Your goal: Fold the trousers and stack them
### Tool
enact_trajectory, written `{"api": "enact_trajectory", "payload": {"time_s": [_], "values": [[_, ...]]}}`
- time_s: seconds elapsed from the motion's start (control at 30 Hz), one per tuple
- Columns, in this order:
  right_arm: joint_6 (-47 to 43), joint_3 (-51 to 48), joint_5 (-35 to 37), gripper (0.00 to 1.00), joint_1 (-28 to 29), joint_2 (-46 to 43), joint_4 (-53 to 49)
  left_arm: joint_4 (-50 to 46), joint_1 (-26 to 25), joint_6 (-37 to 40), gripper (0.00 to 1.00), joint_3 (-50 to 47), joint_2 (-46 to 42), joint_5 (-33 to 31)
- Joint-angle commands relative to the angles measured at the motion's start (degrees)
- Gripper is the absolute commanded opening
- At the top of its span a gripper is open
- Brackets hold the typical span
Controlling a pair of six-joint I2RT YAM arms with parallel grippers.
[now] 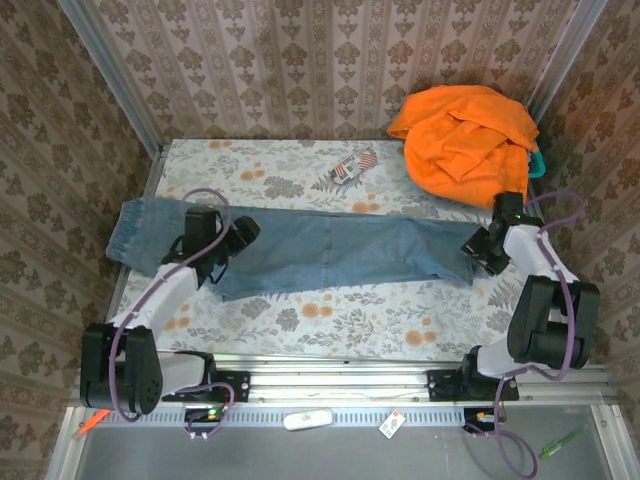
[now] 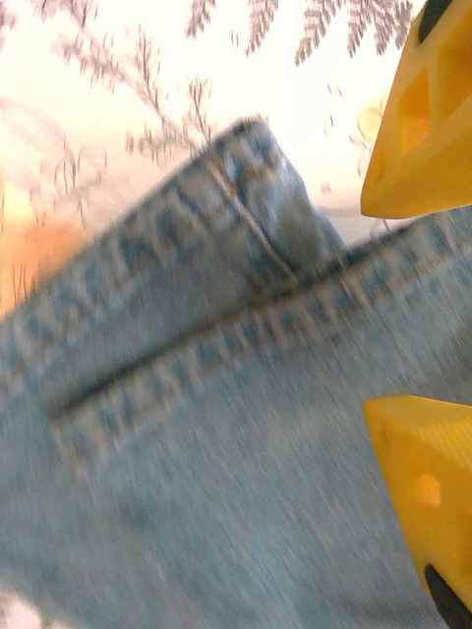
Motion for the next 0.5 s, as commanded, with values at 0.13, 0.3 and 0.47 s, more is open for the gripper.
{"api": "enact_trajectory", "payload": {"time_s": [0.13,0.3,0.47], "values": [[-0.5,-5.2,-7.4,0.53,-1.2,3.4,4.2,2.3,-2.2,0.4,0.84,-5.2,0.0,3.8],[-1.1,-4.9,-9.2,0.42,-1.1,5.4,3.9,1.9,-2.0,1.6,0.85,-5.8,-0.9,4.7],[-1.6,-3.0,-6.9,0.0,-1.1,1.7,2.4,1.8,-1.4,2.1,0.85,-5.7,-1.8,5.1]]}}
